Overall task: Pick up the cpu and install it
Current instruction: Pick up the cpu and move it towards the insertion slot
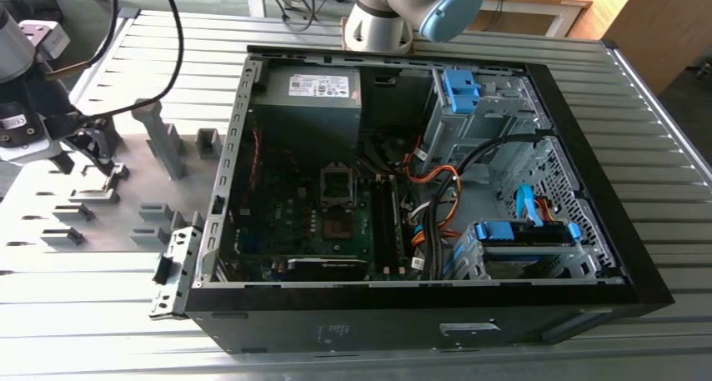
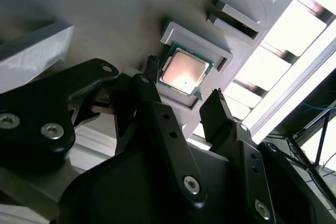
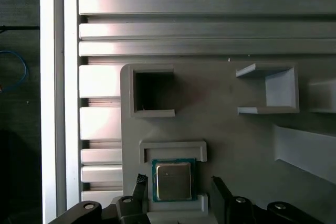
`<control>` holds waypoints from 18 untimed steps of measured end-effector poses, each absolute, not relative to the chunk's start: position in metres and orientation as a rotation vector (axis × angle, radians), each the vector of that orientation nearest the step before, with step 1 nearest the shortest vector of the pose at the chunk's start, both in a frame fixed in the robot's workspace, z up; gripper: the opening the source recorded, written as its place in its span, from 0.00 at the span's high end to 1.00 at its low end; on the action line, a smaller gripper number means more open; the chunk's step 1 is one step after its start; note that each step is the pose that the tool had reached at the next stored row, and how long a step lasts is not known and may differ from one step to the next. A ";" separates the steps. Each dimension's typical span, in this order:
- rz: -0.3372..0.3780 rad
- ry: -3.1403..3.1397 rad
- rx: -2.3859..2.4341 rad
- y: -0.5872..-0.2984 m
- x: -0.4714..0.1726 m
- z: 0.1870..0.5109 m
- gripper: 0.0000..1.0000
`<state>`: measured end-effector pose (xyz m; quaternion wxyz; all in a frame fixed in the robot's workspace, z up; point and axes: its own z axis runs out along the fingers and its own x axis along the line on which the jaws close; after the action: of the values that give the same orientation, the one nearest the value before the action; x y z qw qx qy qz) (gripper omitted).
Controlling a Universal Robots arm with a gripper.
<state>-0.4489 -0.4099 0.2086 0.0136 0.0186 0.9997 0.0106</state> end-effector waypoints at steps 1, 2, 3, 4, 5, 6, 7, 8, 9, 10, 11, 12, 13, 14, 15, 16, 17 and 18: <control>0.033 3.114 0.058 -0.410 -0.449 0.207 0.41; 0.033 3.114 0.058 -0.410 -0.449 0.205 0.41; 0.033 3.114 0.058 -0.410 -0.449 0.204 0.41; 0.033 3.114 0.058 -0.410 -0.449 0.202 0.41; 0.033 3.114 0.058 -0.410 -0.449 0.201 0.41; 0.033 3.114 0.058 -0.410 -0.449 0.200 0.41; 0.032 3.114 0.058 -0.410 -0.449 0.200 0.41; 0.032 3.114 0.058 -0.410 -0.449 0.199 0.41; 0.032 3.114 0.058 -0.410 -0.449 0.198 0.41; 0.032 3.114 0.058 -0.410 -0.449 0.197 0.41; 0.032 3.114 0.058 -0.410 -0.449 0.196 0.41; 0.031 3.114 0.058 -0.410 -0.449 0.195 0.41; 0.031 3.114 0.058 -0.410 -0.449 0.194 0.41; 0.031 3.114 0.058 -0.410 -0.449 0.193 0.41; 0.031 3.114 0.058 -0.410 -0.449 0.192 0.41; 0.031 3.114 0.058 -0.410 -0.449 0.192 0.41; 0.030 3.114 0.058 -0.410 -0.449 0.191 0.41; 0.030 3.114 0.058 -0.410 -0.449 0.191 0.41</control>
<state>-0.4490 -0.4100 0.1911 0.0136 0.0186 0.9997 0.0097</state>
